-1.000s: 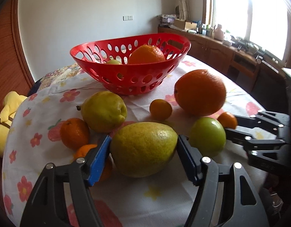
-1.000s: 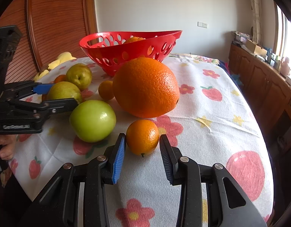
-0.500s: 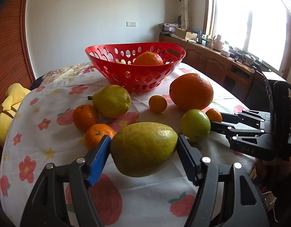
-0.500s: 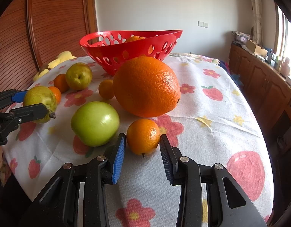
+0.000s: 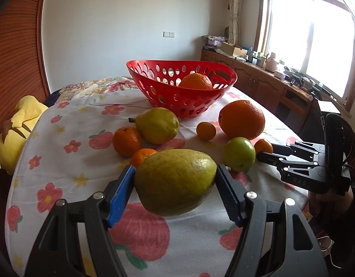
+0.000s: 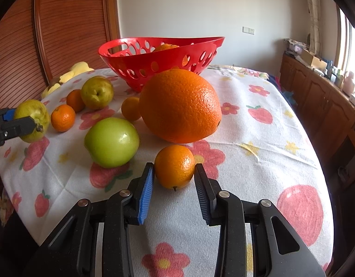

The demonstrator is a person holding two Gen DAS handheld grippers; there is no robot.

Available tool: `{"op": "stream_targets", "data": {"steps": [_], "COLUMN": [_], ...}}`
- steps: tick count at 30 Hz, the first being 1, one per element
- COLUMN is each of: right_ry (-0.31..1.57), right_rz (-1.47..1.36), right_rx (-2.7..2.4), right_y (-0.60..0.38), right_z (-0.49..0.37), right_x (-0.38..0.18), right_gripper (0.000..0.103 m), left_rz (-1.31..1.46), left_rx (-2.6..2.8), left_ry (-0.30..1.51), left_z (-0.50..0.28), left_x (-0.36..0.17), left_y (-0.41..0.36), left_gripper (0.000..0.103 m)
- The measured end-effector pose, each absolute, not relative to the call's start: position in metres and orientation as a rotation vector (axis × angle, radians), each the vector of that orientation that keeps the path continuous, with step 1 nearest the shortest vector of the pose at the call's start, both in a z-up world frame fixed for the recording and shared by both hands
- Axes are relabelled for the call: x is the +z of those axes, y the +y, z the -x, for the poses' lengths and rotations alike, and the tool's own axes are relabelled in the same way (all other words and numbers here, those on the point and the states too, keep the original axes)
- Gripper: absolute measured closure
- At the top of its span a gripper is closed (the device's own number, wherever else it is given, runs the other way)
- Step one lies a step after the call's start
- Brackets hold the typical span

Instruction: Organize fruits

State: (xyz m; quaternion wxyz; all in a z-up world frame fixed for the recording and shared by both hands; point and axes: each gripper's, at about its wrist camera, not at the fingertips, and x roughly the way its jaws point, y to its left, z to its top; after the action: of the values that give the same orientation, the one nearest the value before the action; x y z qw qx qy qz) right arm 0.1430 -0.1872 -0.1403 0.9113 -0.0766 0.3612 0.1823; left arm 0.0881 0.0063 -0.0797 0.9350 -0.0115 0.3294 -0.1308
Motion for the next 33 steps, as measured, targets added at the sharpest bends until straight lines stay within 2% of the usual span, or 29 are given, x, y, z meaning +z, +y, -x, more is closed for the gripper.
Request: {"op": "stream_targets", "data": {"steps": [12, 33], "right_ry": [0.720, 0.565], "right_rz": [0.170, 0.198], "right_rx": [0.389, 0.416], "right_y": [-0.190, -0.201], "right_z": [-0.137, -0.165], "right_x": [-0.133, -0.043], "right_gripper": [0.069, 0.069], "left_rz": [0.016, -0.048], "left_rx": [-0.290, -0.298], "left_ry": [0.640, 0.537], "left_z": [-0.095, -0.152], "left_x": [-0.066, -0.013], "left_y": [0.007, -0.004], "left_gripper": [0.034, 0.034]}}
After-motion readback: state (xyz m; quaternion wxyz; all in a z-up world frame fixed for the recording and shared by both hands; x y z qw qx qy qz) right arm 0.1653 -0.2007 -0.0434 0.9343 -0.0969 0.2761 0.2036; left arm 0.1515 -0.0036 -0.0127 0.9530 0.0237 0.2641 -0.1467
